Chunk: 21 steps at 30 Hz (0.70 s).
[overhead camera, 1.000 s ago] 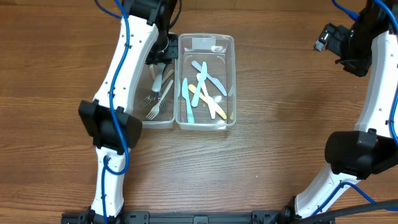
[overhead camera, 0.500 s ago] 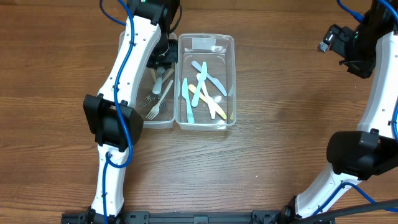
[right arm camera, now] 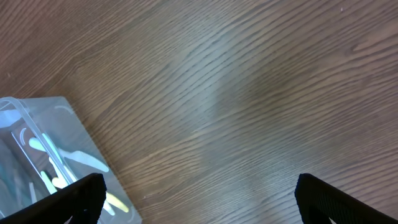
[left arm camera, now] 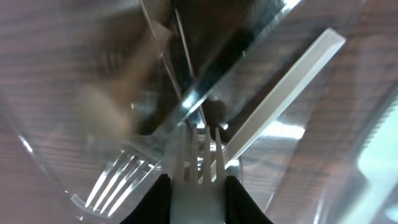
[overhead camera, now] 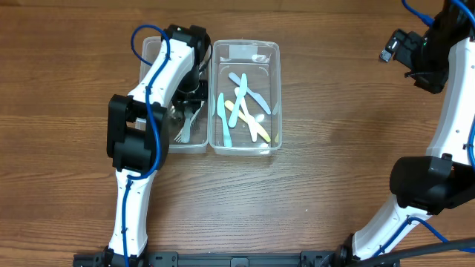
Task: Pack container
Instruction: 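Raise the left gripper up and away from the left container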
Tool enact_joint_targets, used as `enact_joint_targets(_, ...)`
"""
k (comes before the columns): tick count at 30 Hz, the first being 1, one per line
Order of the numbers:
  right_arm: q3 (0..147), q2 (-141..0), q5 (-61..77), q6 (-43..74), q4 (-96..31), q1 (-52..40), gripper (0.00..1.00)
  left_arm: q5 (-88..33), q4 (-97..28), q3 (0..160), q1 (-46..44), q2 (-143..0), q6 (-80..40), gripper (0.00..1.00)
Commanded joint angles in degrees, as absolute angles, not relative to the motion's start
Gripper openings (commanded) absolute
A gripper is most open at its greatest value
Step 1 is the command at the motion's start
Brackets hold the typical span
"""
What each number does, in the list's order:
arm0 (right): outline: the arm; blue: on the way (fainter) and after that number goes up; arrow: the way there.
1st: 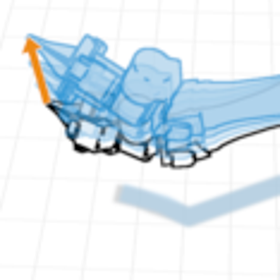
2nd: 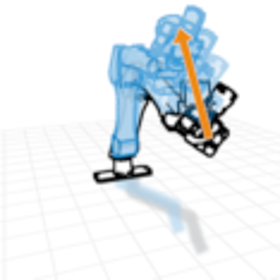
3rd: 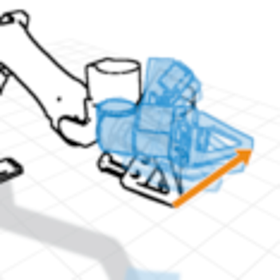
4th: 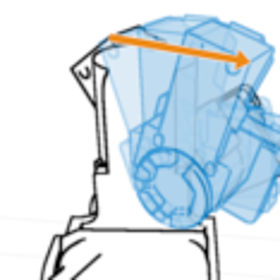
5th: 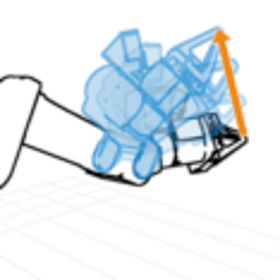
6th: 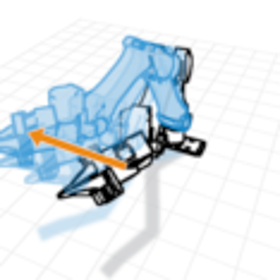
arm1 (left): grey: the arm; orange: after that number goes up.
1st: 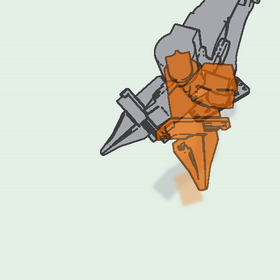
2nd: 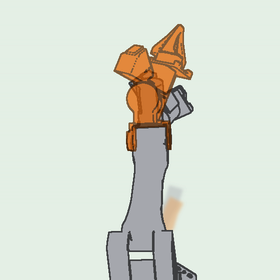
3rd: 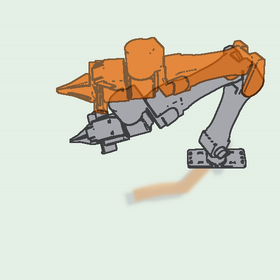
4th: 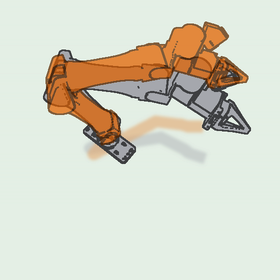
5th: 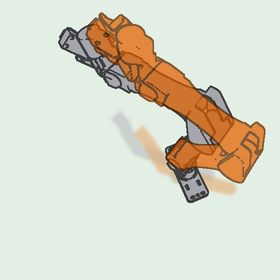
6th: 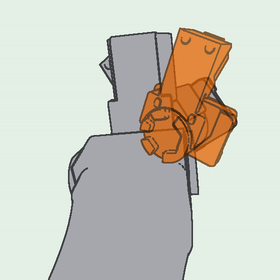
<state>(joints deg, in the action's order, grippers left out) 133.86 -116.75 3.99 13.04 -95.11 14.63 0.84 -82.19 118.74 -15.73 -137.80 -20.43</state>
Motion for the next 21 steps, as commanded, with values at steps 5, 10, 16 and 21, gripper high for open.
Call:
enact_joint_targets(5,133.8,-115.9,3.1,12.6,-94.8,14.9,1.00,0.6,-82.5,121.5,-15.3,-138.0,-16.8,0.41)
enact_joint_targets(10,133.8,-115.9,3.1,12.6,-94.8,14.9,1.00,0.7,-86.1,132.0,-14.1,-135.6,-16.2,0.50)
enact_joint_targets(16,133.8,-115.9,3.1,11.9,-94.4,14.9,1.00,3.0,-87.9,141.0,-13.4,-127.9,-16.3,1.00)
enact_joint_targets(21,133.8,-115.9,3.1,11.7,-89.2,14.9,1.00,8.5,-81.7,141.0,-13.4,-124.4,-13.9,1.00)
